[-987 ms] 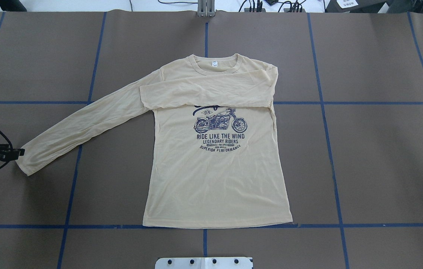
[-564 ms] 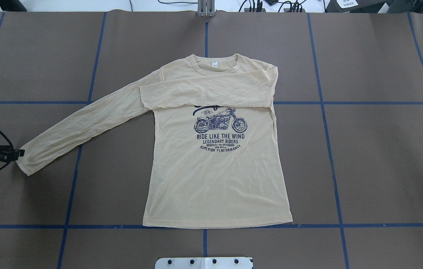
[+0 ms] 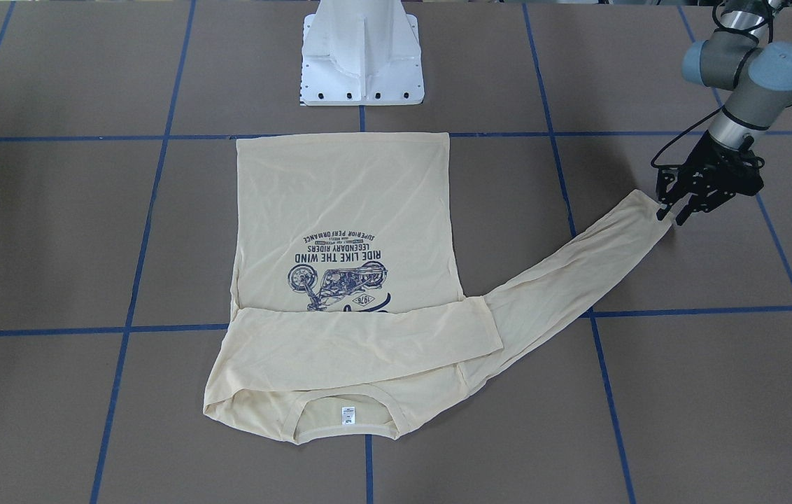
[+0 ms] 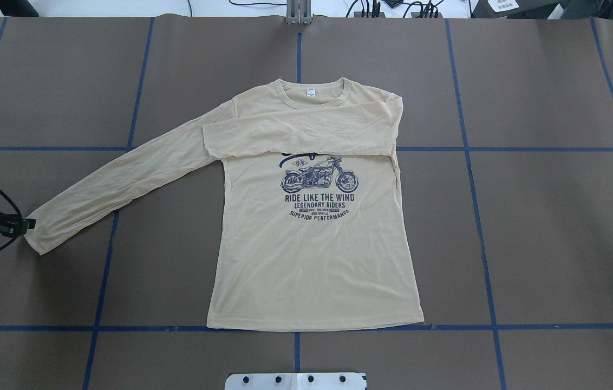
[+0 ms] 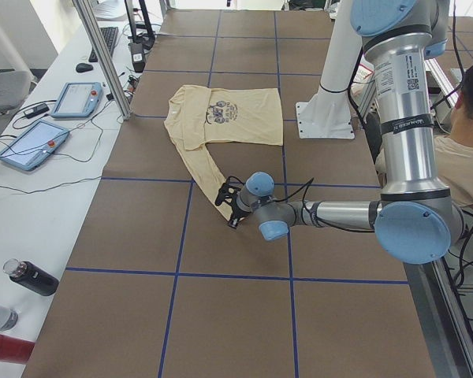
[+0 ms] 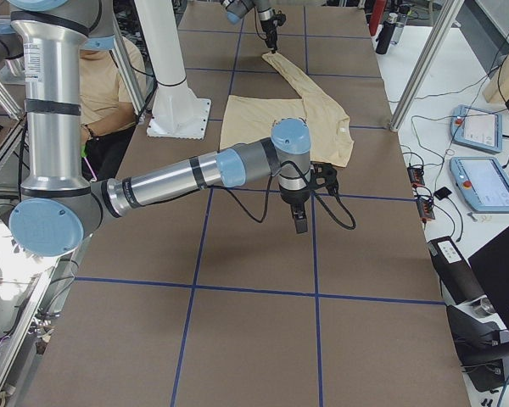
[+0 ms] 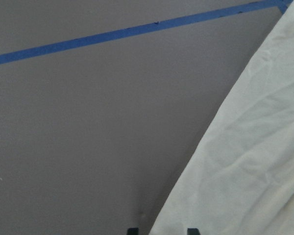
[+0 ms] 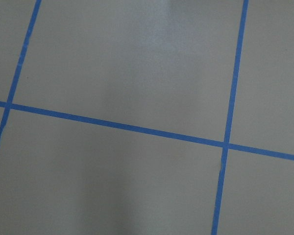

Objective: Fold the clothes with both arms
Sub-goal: 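Grasp the other sleeve cuff with the left gripper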

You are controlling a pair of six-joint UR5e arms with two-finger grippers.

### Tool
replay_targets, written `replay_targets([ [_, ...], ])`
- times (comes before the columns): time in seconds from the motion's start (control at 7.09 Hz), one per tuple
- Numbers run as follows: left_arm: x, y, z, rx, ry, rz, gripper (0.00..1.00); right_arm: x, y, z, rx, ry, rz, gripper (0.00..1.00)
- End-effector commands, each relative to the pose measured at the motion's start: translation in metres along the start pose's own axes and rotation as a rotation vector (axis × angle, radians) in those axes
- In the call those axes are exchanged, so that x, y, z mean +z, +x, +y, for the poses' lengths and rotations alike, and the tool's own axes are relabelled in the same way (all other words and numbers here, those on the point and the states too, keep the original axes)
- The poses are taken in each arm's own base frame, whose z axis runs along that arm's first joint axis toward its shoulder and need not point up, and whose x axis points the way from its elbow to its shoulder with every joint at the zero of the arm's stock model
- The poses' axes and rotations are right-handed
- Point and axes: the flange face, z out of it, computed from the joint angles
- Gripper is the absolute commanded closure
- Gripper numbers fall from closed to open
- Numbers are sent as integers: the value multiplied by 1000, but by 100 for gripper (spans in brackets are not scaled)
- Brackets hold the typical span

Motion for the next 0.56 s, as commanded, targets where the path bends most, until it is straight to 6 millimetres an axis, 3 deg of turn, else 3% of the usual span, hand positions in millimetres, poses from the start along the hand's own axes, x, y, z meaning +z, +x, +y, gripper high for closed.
replay_targets([
  [0.0,3,1,3,4,-8,2,55,0,0,0,0,-1,0,0],
  [0.14,3,1,3,4,-8,2,62,0,0,0,0,-1,0,0],
  [0.28,3,1,3,5,-8,2,77,0,0,0,-1,0,0,0],
  [0.42,2,3,3,6,-7,5,99,0,0,0,1,0,0,0],
])
